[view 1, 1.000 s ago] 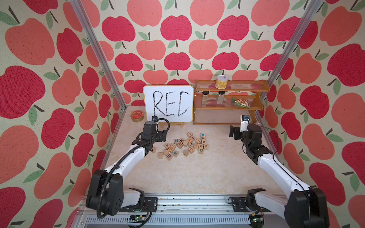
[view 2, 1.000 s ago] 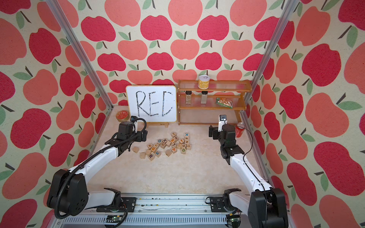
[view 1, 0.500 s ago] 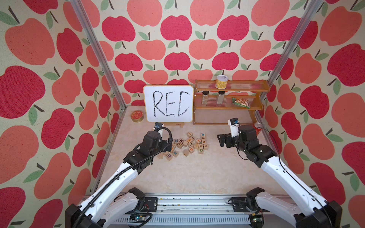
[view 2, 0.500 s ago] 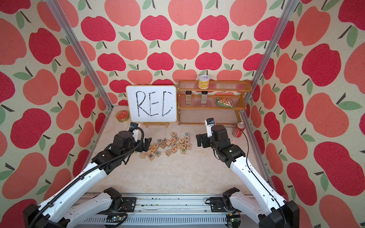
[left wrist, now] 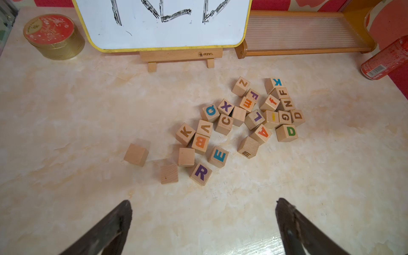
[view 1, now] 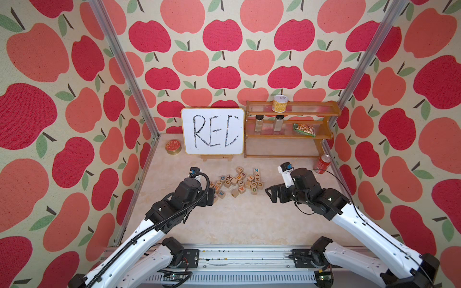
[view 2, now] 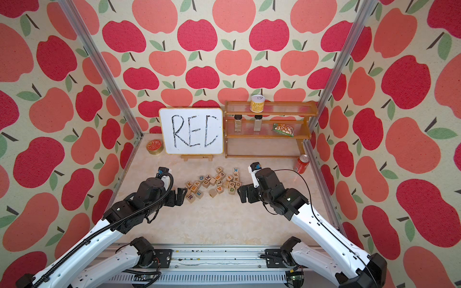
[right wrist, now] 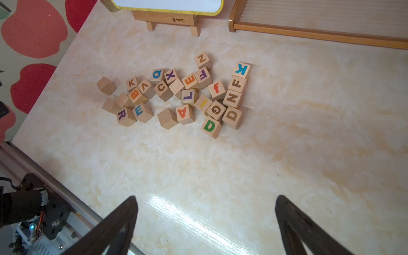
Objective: Assemble the uppercase word "red" with letter blocks
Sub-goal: Pick up the letter block from the center of the board.
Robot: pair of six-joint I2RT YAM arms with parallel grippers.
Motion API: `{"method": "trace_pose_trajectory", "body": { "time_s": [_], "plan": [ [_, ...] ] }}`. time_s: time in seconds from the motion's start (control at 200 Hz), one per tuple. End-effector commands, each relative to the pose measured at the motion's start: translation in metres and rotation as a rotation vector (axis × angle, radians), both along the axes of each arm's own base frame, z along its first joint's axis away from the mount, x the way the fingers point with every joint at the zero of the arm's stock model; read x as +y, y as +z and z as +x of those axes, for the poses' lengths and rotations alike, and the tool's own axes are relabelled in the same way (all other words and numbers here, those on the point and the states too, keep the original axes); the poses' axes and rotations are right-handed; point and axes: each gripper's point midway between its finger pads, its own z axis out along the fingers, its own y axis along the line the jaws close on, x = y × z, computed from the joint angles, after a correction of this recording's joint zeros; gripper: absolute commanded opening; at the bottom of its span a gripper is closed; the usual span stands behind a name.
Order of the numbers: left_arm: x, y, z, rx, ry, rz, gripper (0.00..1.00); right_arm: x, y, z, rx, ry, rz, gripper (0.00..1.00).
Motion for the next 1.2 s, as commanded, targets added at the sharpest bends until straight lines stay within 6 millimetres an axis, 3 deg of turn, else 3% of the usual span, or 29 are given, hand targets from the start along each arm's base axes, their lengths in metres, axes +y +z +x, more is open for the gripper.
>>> {"method": "trace_pose_trajectory", "body": {
  "time_s": [0.0,0.385,0.745,0.955,1.196],
  "plan": [
    [0.000,-0.014,-0.013,0.095,0.007,-0.009,0.99,0.006,0.006,-0.012,0.050,-0.002,-0.001,0.99],
    [-0.020,-0.047,-0.029,0.337,-0.011,-0.057,0.99,0.026,0.005,-0.023,0.099,0.039,-0.040,0.99],
    [-0.028,-0.063,-0.028,0.489,0.010,-0.047,1.00,0.039,0.012,-0.015,0.058,0.084,-0.054,0.99],
    [-0.029,-0.075,-0.020,0.540,0.014,-0.066,0.80,0.044,0.012,-0.009,0.058,0.070,-0.053,0.99],
    [-0.030,-0.092,-0.002,0.578,0.017,-0.074,0.73,0.046,0.008,-0.003,0.052,0.055,-0.060,0.99]
  ]
}}
